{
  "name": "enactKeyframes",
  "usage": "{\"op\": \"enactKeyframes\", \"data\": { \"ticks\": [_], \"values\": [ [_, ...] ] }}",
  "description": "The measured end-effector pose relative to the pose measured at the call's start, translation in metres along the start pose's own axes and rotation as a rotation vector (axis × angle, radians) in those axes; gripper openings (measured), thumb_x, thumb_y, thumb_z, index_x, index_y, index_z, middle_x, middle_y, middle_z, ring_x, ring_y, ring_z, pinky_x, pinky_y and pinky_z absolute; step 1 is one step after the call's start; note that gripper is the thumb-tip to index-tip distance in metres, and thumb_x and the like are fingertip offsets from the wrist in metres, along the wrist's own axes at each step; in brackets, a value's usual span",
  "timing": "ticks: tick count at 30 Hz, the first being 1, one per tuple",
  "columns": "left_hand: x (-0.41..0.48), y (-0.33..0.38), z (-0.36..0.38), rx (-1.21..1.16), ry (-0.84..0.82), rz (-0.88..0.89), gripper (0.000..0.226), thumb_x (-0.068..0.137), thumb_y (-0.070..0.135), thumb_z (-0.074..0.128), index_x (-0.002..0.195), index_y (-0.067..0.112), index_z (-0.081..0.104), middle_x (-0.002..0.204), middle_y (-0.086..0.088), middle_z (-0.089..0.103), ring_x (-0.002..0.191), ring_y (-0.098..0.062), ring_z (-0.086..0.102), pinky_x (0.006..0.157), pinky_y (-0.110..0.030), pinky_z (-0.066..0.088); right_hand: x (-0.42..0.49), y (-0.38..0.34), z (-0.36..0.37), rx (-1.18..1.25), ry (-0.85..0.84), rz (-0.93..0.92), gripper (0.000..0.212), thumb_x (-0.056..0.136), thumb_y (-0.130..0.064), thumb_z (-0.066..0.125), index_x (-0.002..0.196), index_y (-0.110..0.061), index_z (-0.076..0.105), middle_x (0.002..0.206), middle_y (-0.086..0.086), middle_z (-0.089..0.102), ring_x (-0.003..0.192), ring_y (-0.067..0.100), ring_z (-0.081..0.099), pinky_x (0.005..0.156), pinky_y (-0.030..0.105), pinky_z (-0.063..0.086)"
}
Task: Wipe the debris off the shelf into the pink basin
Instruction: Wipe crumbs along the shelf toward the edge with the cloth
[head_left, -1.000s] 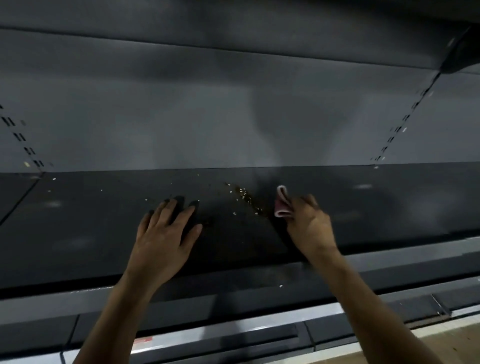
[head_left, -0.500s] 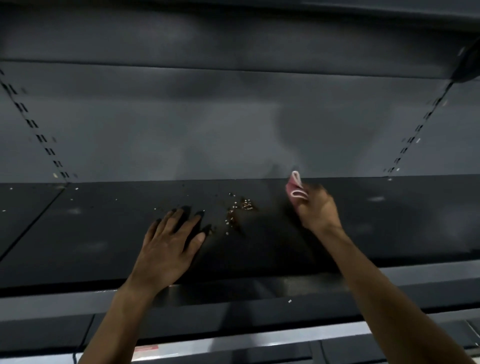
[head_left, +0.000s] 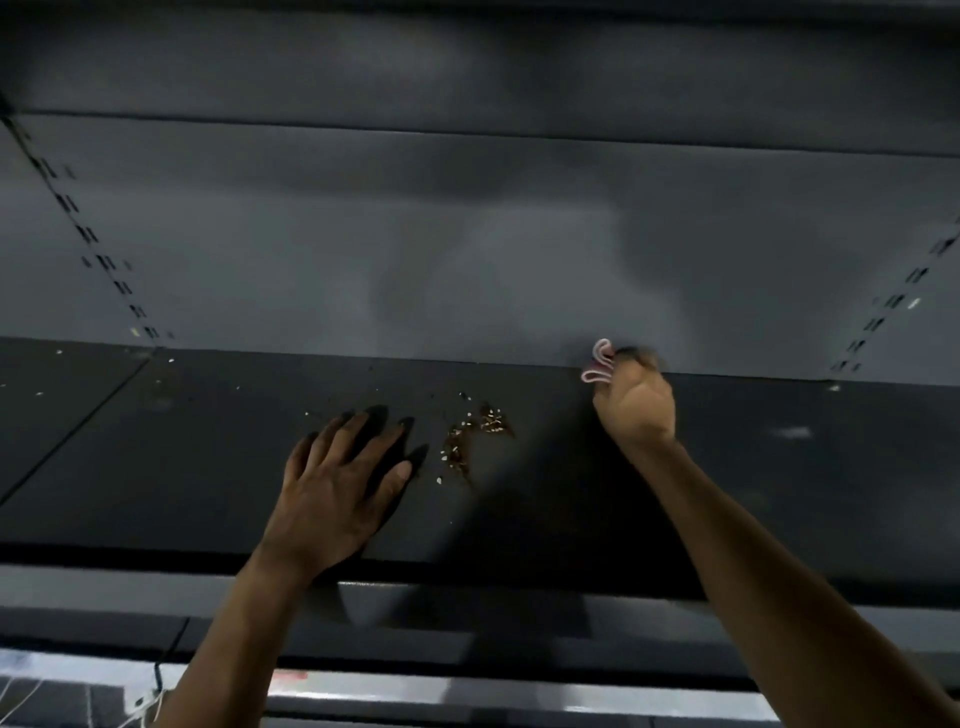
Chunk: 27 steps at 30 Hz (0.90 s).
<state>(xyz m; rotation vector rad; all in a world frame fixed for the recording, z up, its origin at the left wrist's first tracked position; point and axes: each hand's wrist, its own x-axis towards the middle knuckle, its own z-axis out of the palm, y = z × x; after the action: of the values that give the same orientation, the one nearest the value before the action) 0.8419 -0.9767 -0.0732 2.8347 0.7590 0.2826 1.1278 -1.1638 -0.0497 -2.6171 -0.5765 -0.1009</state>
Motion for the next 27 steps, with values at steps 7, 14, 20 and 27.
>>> {"op": "enactKeyframes", "data": {
  "ticks": [7, 14, 20, 27],
  "values": [
    [0.003, 0.009, 0.001, 0.006, 0.036, -0.029, 0.063, 0.091, 0.071, 0.014, 0.148, 0.046, 0.027, 0.157, 0.004, 0.027, 0.147, -0.019, 0.016, 0.118, -0.043, 0.011, -0.011, -0.043, 0.022, 0.157, -0.148, -0.322, 0.033, 0.091, -0.021, 0.063, 0.124, -0.018, 0.063, 0.118, 0.005, 0.057, 0.103, 0.025, 0.062, 0.091, 0.027, 0.045],
    [0.001, 0.012, -0.004, -0.004, 0.026, -0.031, 0.067, 0.09, 0.072, 0.01, 0.149, 0.046, 0.025, 0.158, 0.003, 0.024, 0.148, -0.019, 0.012, 0.119, -0.044, 0.008, 0.003, 0.008, -0.005, 0.134, 0.071, -0.121, 0.049, 0.097, -0.055, 0.04, 0.091, -0.014, 0.067, 0.087, 0.011, 0.067, 0.083, 0.032, 0.065, 0.073, 0.031, 0.048],
    [0.002, 0.009, -0.002, -0.016, 0.031, -0.03, 0.067, 0.089, 0.072, 0.01, 0.149, 0.046, 0.025, 0.158, 0.005, 0.024, 0.148, -0.018, 0.012, 0.12, -0.044, 0.008, 0.005, 0.029, -0.006, 0.006, 0.069, 0.02, 0.023, 0.091, -0.028, 0.058, 0.106, -0.012, 0.065, 0.108, 0.021, 0.063, 0.095, 0.041, 0.064, 0.082, 0.039, 0.049],
    [0.001, 0.005, 0.0, -0.022, 0.038, -0.007, 0.06, 0.094, 0.066, 0.014, 0.147, 0.044, 0.028, 0.159, 0.003, 0.023, 0.149, -0.02, 0.01, 0.12, -0.049, 0.009, -0.018, -0.062, 0.028, 0.043, -0.001, -0.134, 0.029, 0.086, -0.012, 0.062, 0.115, -0.009, 0.065, 0.119, 0.014, 0.057, 0.1, 0.036, 0.063, 0.092, 0.04, 0.049]
  ]
}}
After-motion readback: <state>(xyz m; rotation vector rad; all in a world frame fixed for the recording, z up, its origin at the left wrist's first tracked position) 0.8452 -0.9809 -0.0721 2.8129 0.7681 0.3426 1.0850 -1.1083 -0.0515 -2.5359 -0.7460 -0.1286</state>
